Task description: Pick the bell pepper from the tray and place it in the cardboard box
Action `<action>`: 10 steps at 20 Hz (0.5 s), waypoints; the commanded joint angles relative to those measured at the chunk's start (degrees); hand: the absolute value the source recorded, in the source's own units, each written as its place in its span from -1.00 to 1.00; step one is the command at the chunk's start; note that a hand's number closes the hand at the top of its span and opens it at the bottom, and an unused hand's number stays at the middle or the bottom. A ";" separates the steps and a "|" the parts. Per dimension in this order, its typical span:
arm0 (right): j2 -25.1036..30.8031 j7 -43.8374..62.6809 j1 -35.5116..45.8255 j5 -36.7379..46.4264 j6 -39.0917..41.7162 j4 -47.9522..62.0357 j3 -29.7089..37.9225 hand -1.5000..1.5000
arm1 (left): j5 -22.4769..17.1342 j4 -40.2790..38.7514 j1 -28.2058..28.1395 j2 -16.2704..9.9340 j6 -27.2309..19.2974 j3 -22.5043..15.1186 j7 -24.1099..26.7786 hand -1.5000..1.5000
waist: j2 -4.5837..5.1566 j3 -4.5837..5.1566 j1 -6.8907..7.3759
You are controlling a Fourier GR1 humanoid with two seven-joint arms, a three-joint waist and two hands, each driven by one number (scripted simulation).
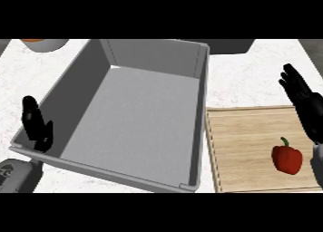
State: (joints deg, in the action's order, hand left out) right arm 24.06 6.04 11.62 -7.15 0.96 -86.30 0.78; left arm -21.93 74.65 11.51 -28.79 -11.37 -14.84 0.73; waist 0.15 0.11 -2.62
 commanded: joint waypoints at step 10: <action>3.56 7.68 -20.54 29.86 -30.17 4.91 3.70 -1.00 | 3.26 10.95 -1.58 -5.15 4.55 -0.94 2.70 0.00 | 0.45 0.72 -4.04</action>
State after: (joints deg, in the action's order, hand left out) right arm 23.73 11.21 -1.42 10.43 -22.92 -85.40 5.85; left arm -18.34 83.79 7.89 -36.78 -7.52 -13.38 3.57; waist -1.34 -0.06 -5.04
